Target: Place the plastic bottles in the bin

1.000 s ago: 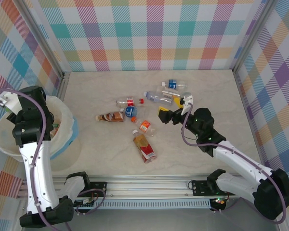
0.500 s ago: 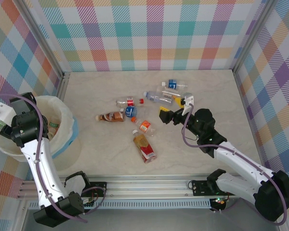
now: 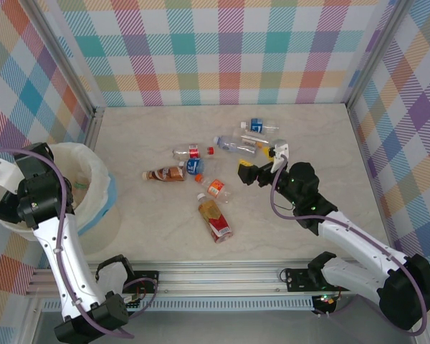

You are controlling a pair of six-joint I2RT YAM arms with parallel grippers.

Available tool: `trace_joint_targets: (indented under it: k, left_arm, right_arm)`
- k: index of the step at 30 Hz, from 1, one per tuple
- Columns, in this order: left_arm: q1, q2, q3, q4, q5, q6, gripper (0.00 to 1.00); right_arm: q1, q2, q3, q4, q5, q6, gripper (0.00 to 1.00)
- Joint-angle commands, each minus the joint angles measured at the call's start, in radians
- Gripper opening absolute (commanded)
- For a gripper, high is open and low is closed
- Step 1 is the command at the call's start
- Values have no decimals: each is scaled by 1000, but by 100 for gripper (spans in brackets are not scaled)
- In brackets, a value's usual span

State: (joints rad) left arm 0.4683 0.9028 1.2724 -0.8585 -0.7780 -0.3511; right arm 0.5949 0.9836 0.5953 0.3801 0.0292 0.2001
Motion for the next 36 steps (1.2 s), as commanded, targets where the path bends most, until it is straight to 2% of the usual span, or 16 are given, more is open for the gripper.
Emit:
trace_joint_targets:
  k: [1, 7, 12, 15, 23, 29, 36]
  left_arm:
    - [18, -14, 3, 43, 168, 31, 100]
    - [14, -41, 21, 52, 522, 53, 100]
    - [-23, -21, 77, 21, 696, 53, 100]
    - [-89, -18, 105, 21, 792, 27, 100]
    - [-407, 11, 139, 52, 818, -36, 100]
    - [-637, 76, 115, 124, 821, -38, 100]
    - [-800, 188, 93, 186, 885, -37, 100]
  right_arm:
    - [0, 15, 3, -23, -12, -19, 100]
    - [10, 89, 29, -137, -51, 51, 100]
    - [98, 127, 16, -249, -87, 116, 100]
    - [181, 132, 18, -320, -55, 136, 100]
    - [414, 207, 52, -494, 106, 144, 100]
    - [510, 314, 86, -505, 149, 188, 100]
    - [591, 457, 138, -534, 284, 244, 100]
